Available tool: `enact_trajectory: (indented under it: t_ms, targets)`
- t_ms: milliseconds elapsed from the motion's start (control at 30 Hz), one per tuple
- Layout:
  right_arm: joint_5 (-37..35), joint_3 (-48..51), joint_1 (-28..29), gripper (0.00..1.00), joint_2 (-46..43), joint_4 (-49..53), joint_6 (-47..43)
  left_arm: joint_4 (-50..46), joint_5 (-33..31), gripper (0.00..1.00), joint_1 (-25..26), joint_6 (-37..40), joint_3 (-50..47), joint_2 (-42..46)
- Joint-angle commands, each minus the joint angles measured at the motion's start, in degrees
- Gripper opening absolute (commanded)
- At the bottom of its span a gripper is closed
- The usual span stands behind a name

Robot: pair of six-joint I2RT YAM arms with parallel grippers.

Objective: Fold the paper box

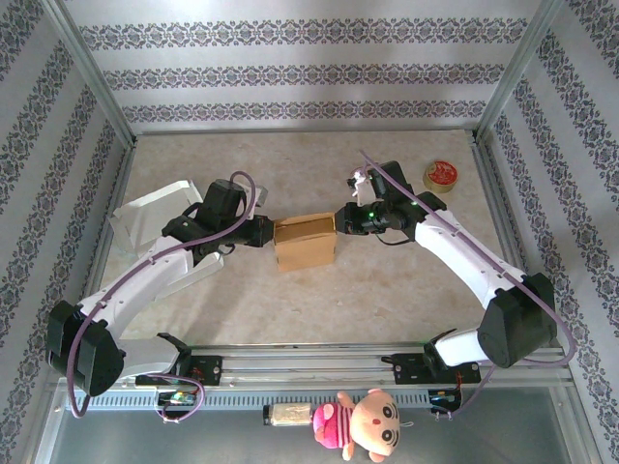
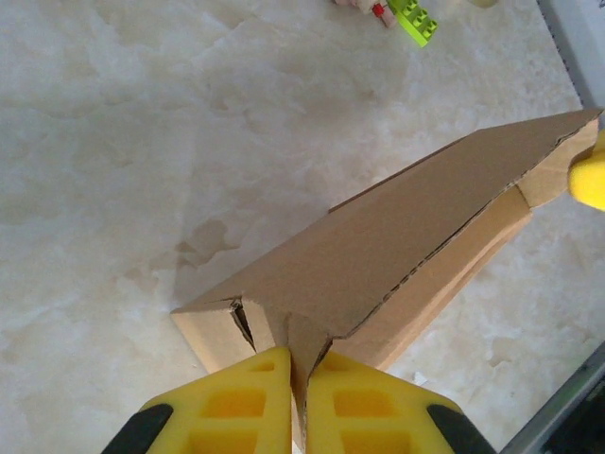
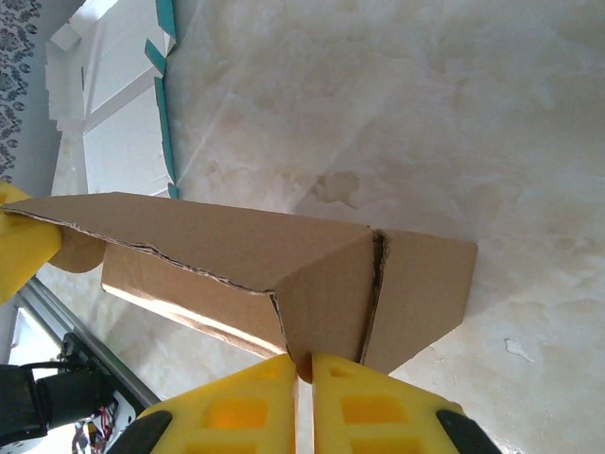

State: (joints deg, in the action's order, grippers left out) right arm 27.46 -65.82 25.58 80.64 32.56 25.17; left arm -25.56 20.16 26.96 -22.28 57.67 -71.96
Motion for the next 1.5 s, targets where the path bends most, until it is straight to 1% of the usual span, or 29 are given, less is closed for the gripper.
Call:
enact_trajectory:
  t_ms: [0,167,367,600,700,900,1233,1333,1467]
  targets:
    - [0.0,1.1,-0.3,0.13,0.0,0.1,-0.8,3.5,3.3,0.09,0.9,-5.3,1.9,-0.4]
    - [0.4,1.3,0.0,0.13,0.2,-0.2,-1.0,2.5,2.7,0.09,0.9,-6.7,1.8,-1.1]
    - [0.0,1.5,0.2,0.13,0.0,0.0,-1.2,3.1,4.4,0.09,1.0,-9.3,2.7,-2.0]
    - [-0.2,1.7,0.3,0.13,0.0,0.0,-1.5,2.1,4.7,0.08,0.9,-11.8,3.0,-2.8]
    - [-0.1,1.6,0.4,0.13,0.0,-0.1,-1.6,1.1,4.0,0.08,0.9,-11.4,2.5,-2.7]
    - [-0.1,1.6,0.3,0.13,0.1,0.0,-1.6,-3.1,0.4,0.08,0.9,-9.7,1.8,-3.4]
    - [-0.3,1.5,0.3,0.13,0.1,0.3,-1.7,-3.9,-1.0,0.09,0.9,-9.2,-0.7,-5.2]
    - [-0.4,1.6,0.3,0.13,0.1,0.3,-1.8,-5.1,-2.3,0.09,0.9,-8.5,-0.9,-5.6]
    - [-0.1,2.7,0.4,0.13,0.2,-0.1,-1.8,-5.5,-2.3,0.14,0.9,-8.3,-1.3,-5.4]
